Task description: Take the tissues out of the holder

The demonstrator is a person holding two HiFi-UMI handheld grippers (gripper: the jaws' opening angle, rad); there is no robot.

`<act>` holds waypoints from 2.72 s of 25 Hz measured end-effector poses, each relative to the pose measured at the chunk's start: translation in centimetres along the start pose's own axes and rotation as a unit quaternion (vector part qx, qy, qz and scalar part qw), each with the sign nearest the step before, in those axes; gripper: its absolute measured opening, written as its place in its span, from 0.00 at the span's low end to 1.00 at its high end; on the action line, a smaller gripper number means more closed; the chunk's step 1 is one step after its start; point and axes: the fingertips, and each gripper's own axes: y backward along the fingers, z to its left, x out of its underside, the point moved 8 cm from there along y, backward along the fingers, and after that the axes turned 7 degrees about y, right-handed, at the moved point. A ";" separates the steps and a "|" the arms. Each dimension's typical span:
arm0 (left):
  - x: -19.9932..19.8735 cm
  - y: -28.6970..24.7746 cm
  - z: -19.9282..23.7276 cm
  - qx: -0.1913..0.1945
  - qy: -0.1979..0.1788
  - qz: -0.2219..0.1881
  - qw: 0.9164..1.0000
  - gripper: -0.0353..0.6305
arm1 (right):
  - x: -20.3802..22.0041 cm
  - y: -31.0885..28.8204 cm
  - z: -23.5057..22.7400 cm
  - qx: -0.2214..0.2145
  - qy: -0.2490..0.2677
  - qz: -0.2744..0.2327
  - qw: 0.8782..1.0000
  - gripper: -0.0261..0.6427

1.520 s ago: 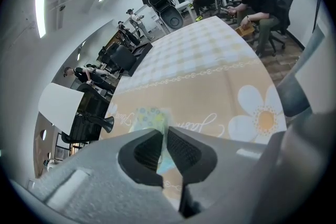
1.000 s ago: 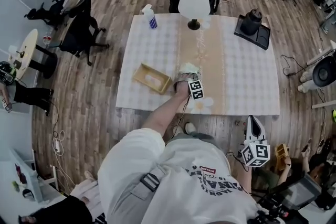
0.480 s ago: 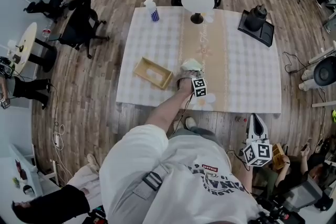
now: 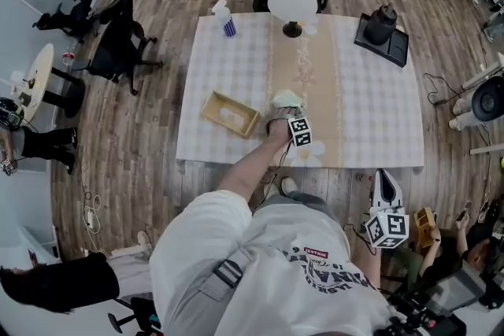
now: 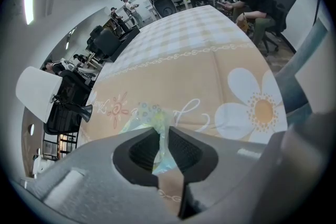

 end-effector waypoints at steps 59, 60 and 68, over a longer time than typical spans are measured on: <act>15.4 41.3 -2.4 -0.243 0.444 -0.359 0.784 0.06 | -5.4 -11.4 20.4 -0.329 0.147 -0.060 0.931 0.05; 15.5 41.3 -2.4 -0.245 0.445 -0.358 0.783 0.06 | -5.3 -11.3 20.4 -0.329 0.155 -0.059 0.930 0.05; 15.3 41.3 -1.6 -0.239 0.446 -0.359 0.784 0.06 | -5.6 -10.7 19.9 -0.319 0.154 -0.058 0.933 0.05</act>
